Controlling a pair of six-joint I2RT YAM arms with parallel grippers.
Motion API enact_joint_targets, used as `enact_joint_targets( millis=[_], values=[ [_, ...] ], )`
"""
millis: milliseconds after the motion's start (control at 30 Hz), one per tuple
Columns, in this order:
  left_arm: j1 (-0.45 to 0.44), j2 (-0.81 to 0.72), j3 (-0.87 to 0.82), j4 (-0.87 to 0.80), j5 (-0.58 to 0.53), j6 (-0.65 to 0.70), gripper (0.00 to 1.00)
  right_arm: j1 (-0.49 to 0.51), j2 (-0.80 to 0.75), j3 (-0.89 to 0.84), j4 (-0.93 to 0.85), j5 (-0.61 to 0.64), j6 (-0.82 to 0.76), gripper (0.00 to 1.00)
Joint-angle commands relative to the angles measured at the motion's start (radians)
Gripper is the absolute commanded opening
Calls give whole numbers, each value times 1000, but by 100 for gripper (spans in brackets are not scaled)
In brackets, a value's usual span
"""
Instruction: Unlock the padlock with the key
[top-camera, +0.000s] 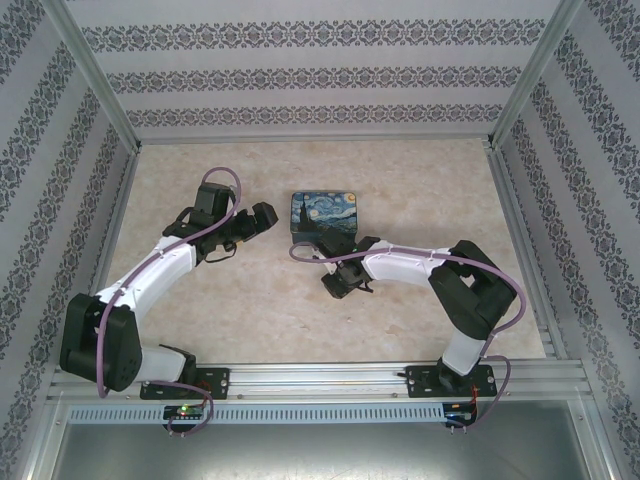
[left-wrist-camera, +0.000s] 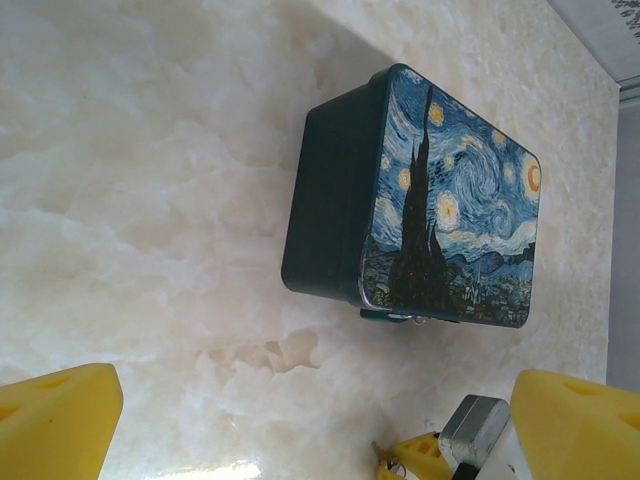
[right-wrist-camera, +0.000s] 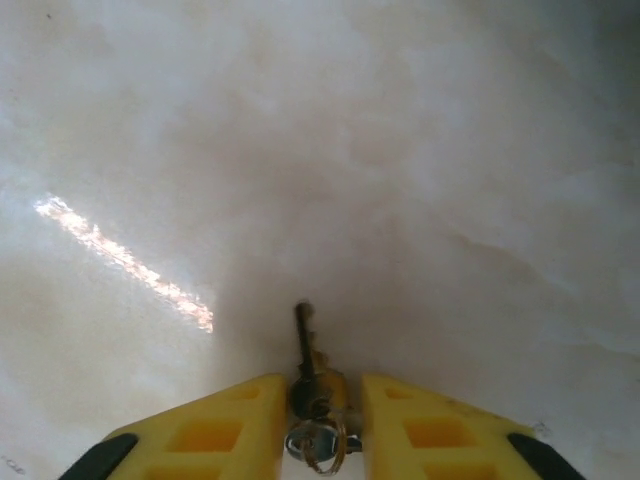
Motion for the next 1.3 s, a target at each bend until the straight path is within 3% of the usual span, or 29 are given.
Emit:
enact_joint_targets(
  millis=[0,167,600,1067,1100,1200,1267],
  values=[
    [11,12,30,31,13,5,100,11,-1,-36,-22,-24,18,19],
    [11,19,25,42,18,-3,100,10,-1,-28,-11,-22,39,0],
    [12,36,16,54,32,-12,100,-60,-125,-47,96,-164,136,0],
    [11,33,-5,65,51,-21,100,-68,-53,-81,166,-209,194,0],
    [11,31,-5,65,52,-20,100,-65,-44,-79,163,-209,195,3],
    [12,33,-5,61,52,-21,100,-53,-43,-86,164,-198,203,43],
    [12,32,-8,64,53,-20,100,-48,-61,-90,163,-184,215,55]
  ],
)
